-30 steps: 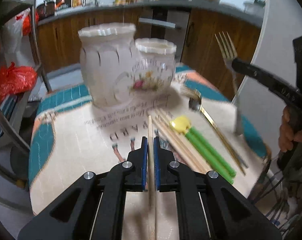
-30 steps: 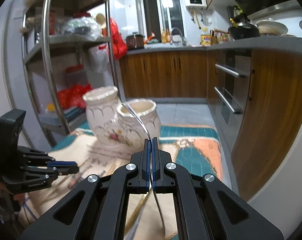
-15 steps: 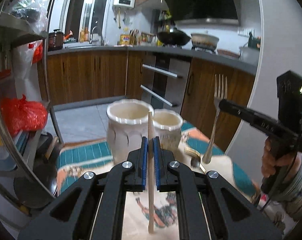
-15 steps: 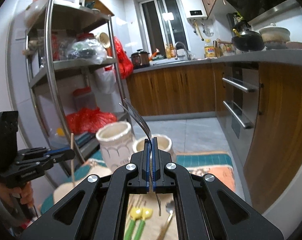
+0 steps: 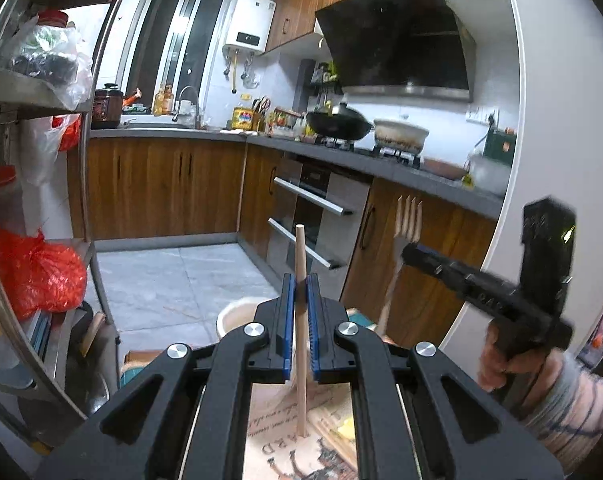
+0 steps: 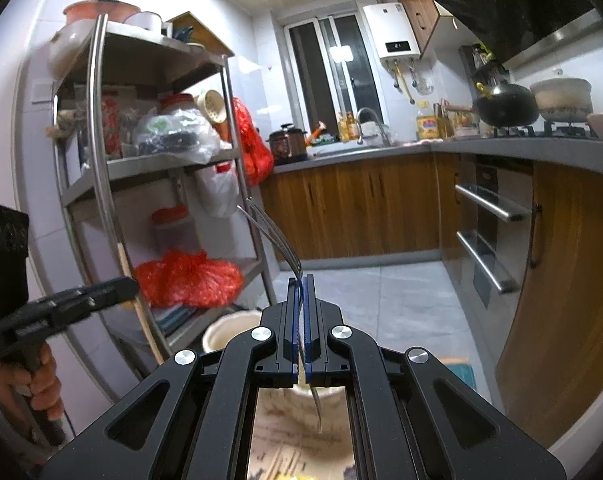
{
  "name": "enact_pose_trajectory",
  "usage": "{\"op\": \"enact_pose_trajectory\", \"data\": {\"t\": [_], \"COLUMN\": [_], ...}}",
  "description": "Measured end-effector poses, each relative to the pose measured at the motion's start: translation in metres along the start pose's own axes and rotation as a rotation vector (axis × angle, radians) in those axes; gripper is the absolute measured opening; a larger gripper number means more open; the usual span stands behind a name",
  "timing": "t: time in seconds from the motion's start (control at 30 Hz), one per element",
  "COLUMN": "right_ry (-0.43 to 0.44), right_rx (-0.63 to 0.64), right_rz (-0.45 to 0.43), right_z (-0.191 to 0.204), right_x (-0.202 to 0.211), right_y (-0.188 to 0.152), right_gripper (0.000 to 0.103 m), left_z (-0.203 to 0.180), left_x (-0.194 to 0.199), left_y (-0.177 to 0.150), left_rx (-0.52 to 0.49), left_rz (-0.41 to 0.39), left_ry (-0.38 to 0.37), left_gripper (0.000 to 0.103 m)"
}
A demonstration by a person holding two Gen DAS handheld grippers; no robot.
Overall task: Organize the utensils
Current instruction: 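Drop the chopstick in the tall holder with left tool while right drops fork in short holder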
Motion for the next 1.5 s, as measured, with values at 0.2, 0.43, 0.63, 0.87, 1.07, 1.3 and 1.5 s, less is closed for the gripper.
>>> {"op": "enact_pose_trajectory", "data": {"t": [0.2, 0.43, 0.63, 0.87, 1.07, 1.3, 1.5], "right_ry": [-0.002, -0.007, -0.023, -0.048, -0.071, -0.084, -0.114], "right_rx": [0.016, -0.019, -0.090, -0.136, -0.144, -0.156, -0.169], "right_rz": [-0.044, -0.050, 0.040, 0.120, 0.153, 0.153, 0.155], "right_z": [0.004, -0.006, -0.025, -0.039, -0.042, -0.047, -0.057], "right_x": [-0.015, -0.045, -0.071, -0.090, -0.096, -0.096, -0.093], "right_y": [0.026, 0.023, -0.014, -0.045, -0.058, -0.060, -0.060], "right_gripper": [0.002, 0.002, 0.003, 0.003, 0.003, 0.003, 0.003], "left_z": [-0.005, 0.014, 0.034, 0.047, 0.051, 0.055, 0.064], "left_x": [0.012, -0.026, -0.074, -0.099, -0.110, -0.116, -0.118], "left_y": [0.052, 0.073, 0.033, -0.007, -0.018, -0.028, -0.035], "left_rx": [-0.037, -0.043, -0.013, 0.016, 0.027, 0.022, 0.042], "left_rz": [-0.089, -0.105, 0.009, 0.105, 0.143, 0.174, 0.195], "left_ry": [0.017, 0.132, 0.177, 0.174, 0.178, 0.204, 0.211], "left_gripper": [0.006, 0.006, 0.006, 0.006, 0.006, 0.006, 0.007]}}
Point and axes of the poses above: each gripper's, at about its wrist camera, not at the fingertips, and x roughly against the way its jaws point, z to its left, y to its top, the point moved 10 cm from there along -x, roughly the way its jaws point, and after that the axes turned 5 degrees about z, right-handed, at the moved point
